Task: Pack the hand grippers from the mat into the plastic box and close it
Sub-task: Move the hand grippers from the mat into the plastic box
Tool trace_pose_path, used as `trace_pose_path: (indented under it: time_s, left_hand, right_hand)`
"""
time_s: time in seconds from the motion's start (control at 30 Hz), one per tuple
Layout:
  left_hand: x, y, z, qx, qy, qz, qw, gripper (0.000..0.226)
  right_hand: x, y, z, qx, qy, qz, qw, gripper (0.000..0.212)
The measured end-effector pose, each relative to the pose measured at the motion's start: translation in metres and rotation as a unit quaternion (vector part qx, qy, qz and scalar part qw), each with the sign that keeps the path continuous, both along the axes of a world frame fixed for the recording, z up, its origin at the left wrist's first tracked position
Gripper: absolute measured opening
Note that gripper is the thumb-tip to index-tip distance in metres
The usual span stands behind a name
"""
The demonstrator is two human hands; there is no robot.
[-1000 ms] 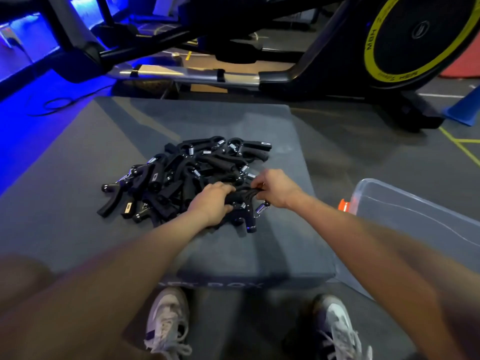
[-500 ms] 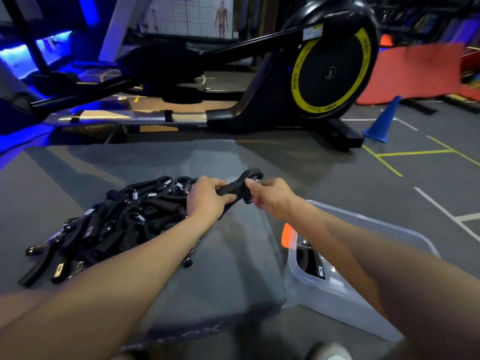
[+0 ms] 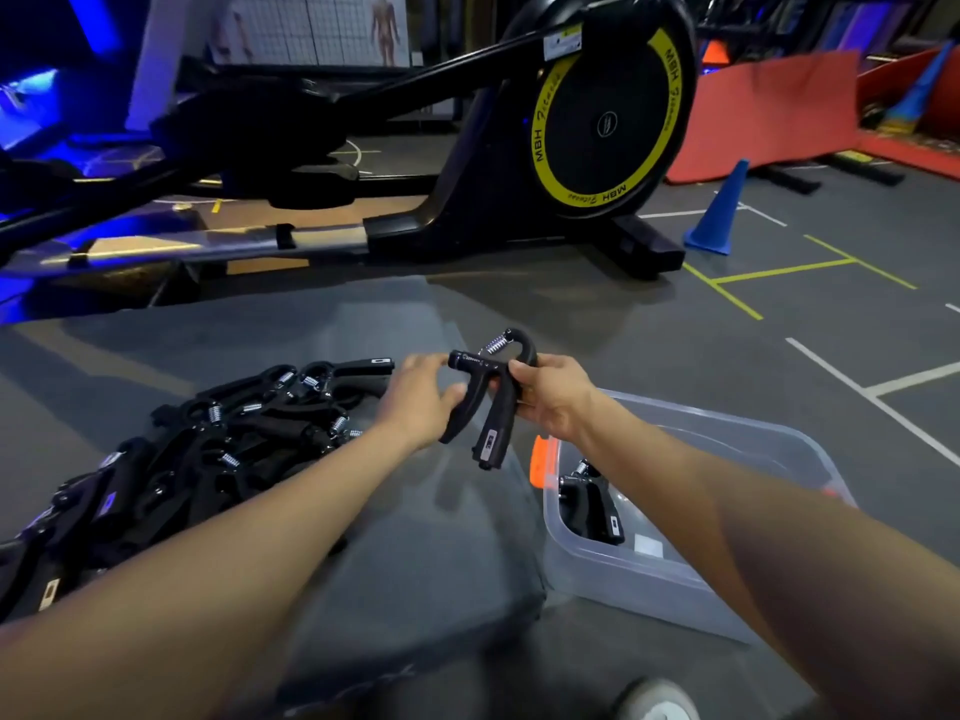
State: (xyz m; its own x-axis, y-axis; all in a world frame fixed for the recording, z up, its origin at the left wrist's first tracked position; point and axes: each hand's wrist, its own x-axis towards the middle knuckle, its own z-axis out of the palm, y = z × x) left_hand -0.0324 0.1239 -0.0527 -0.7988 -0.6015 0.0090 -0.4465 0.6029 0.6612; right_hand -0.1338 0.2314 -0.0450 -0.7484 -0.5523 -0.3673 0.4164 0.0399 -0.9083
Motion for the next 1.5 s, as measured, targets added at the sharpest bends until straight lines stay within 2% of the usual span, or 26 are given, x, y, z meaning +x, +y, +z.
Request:
trace_pose_path:
  time_s: [0.1,0.27,0.33,0.4,0.47,0.57,0.63,0.73,0.9,1.03,1.23,1.5]
  left_hand:
    - [-0.006,0.007,-0.012,0.08,-0.079,-0.023,0.993,0.036]
    - [-0.024,0.023,-0.019,0.131,-0.049,-0.032,0.99,0.014]
    - [-0.036,0.031,-0.02,0.13,-0.047,-0.01,0.99,0.023]
    - [-0.048,0.04,-0.024,0.142,-0.038,0.017,0.989,0.041]
    - [-0.061,0.047,-0.031,0.165,-0.022,0.035,0.985,0.048]
    - [-0.079,0.064,-0.043,0.195,-0.01,0.019,0.981,0.035]
    - [-0.09,0.077,-0.051,0.205,-0.004,0.001,0.979,0.04]
    - [-0.104,0.093,-0.066,0.204,-0.001,-0.015,0.979,0.049]
    - [-0.117,0.097,-0.091,0.147,-0.035,-0.077,0.986,0.021]
    - [-0.12,0.083,-0.116,0.044,-0.101,-0.126,0.986,0.046]
    - [-0.132,0.073,-0.136,0.023,-0.139,-0.166,0.976,0.064]
    - [-0.137,0.064,-0.141,0.008,-0.151,-0.192,0.97,0.071]
  right_hand:
    - [-0.005,0.009,-0.002,-0.021,0.0,0.029,0.999,0.021]
    - [-0.018,0.028,-0.007,0.004,0.047,-0.002,0.999,0.01]
    - [-0.024,0.036,-0.014,0.052,0.089,-0.025,0.994,0.025]
    - [-0.029,0.044,-0.024,0.136,0.146,-0.038,0.979,0.046]
    - [-0.032,0.054,-0.033,0.198,0.19,-0.046,0.96,0.055]
    - [-0.041,0.072,-0.042,0.247,0.249,-0.042,0.935,0.045]
    - [-0.048,0.083,-0.048,0.26,0.265,-0.045,0.928,0.034]
    - [-0.061,0.093,-0.063,0.293,0.261,-0.065,0.917,0.031]
    - [-0.083,0.106,-0.097,0.333,0.206,-0.08,0.917,0.02]
    - [-0.094,0.117,-0.132,0.385,0.146,-0.086,0.907,0.021]
    - [-0.101,0.117,-0.183,0.447,0.088,-0.045,0.889,0.016]
    - [-0.109,0.106,-0.21,0.469,0.068,-0.038,0.88,0.009]
